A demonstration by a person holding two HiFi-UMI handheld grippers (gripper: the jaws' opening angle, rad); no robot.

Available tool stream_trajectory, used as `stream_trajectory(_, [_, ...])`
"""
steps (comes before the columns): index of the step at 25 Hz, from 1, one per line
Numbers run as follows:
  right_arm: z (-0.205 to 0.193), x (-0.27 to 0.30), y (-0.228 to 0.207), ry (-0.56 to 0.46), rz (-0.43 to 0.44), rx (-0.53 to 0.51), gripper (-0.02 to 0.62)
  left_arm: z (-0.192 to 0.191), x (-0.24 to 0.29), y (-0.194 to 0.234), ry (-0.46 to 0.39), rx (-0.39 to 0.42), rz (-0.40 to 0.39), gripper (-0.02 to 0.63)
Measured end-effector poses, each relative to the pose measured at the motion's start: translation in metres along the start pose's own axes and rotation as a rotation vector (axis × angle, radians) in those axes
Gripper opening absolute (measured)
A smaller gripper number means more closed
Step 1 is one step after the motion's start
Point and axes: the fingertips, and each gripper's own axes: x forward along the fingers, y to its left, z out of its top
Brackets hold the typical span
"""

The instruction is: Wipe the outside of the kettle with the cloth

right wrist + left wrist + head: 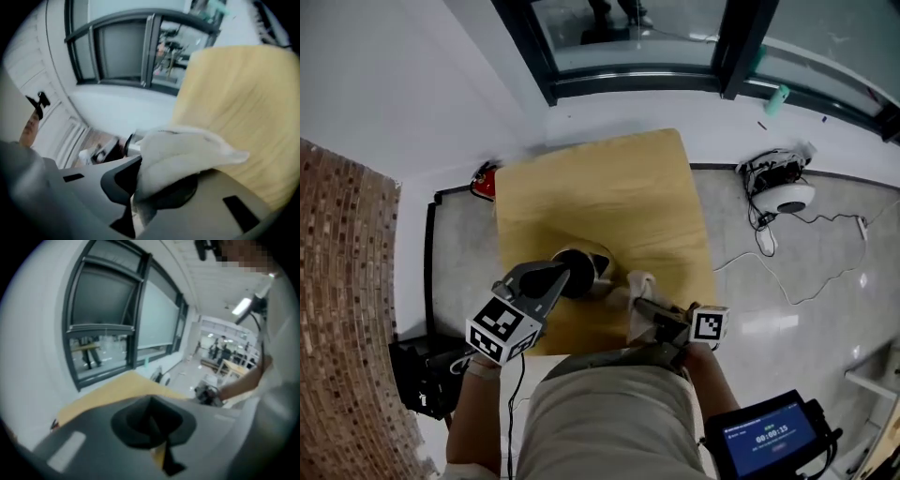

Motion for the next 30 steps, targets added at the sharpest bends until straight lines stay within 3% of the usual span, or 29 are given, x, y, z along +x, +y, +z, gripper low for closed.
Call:
stream_trajectory(1, [0.026,-0.01,-0.01,-0.085,-0.04,-0.017,0.08,0.001,0.008,-0.015,-0.01,0.087,-0.031,-0.003])
stream_trajectory(3, [0.069,-0.002,0.0,-0.172,-0.05,-0.113,0.08,-0.011,0.027,-0.028,0.043,0.259,-0.014,-0.003])
stream_trajectory(5, [0.099,0.03,0.033,-0.205,0.005,-0.227,0.08,-0.019,0.035,-0.025,0.08,0.331,0.048,-0.002])
stream_trajectory(7, [0.107,0.065,0.037,-0.175,0.048,-0.248,0.08,-0.018,0.032,-0.023,0.073,0.334,0.108,-0.002])
stream_trajectory(10, [0.07,0.09,-0.044,-0.032,-0.097,-0.018,0.08,-0.016,0.027,-0.026,0.063,0.34,0.161,-0.003])
stream_trajectory(12, [0.053,0.086,-0.075,-0.003,-0.186,0.083,0.08,-0.014,0.028,-0.028,0.063,0.334,0.158,-0.003])
stream_trajectory(13, [0.054,0.082,-0.063,-0.015,-0.162,0.07,0.08,-0.014,0.028,-0.029,0.062,0.332,0.151,-0.003])
stream_trajectory(16, [0.074,0.079,0.008,-0.145,0.061,-0.011,0.08,-0.014,0.03,-0.028,0.06,0.332,0.142,-0.003])
stream_trajectory(17, [0.071,0.081,-0.002,-0.161,0.032,0.001,0.08,-0.014,0.029,-0.026,0.061,0.333,0.143,-0.003])
stream_trajectory(18, [0.062,0.082,-0.032,-0.151,-0.059,0.055,0.08,-0.015,0.028,-0.026,0.063,0.333,0.145,-0.003])
stream_trajectory(20, [0.046,0.078,-0.083,-0.124,-0.199,0.211,0.08,-0.016,0.027,-0.027,0.064,0.336,0.149,-0.003])
stream_trajectory(21, [0.048,0.077,-0.076,-0.129,-0.181,0.23,0.08,-0.016,0.028,-0.028,0.063,0.339,0.149,-0.004])
stream_trajectory(24, [0.076,0.078,0.012,-0.212,0.063,0.045,0.08,-0.019,0.031,-0.026,0.065,0.357,0.147,-0.003])
stream_trajectory(25, [0.077,0.08,0.013,-0.225,0.07,0.016,0.08,-0.02,0.031,-0.025,0.065,0.358,0.148,-0.005])
stream_trajectory(28, [0.049,0.08,-0.088,-0.137,-0.213,0.149,0.08,-0.021,0.031,-0.023,0.062,0.356,0.151,-0.005])
stream_trajectory(29, [0.044,0.078,-0.101,-0.106,-0.262,0.158,0.08,-0.02,0.032,-0.024,0.062,0.356,0.15,-0.005])
stream_trajectory(30, [0.048,0.078,-0.086,-0.099,-0.242,0.104,0.08,-0.019,0.032,-0.025,0.061,0.356,0.148,-0.005])
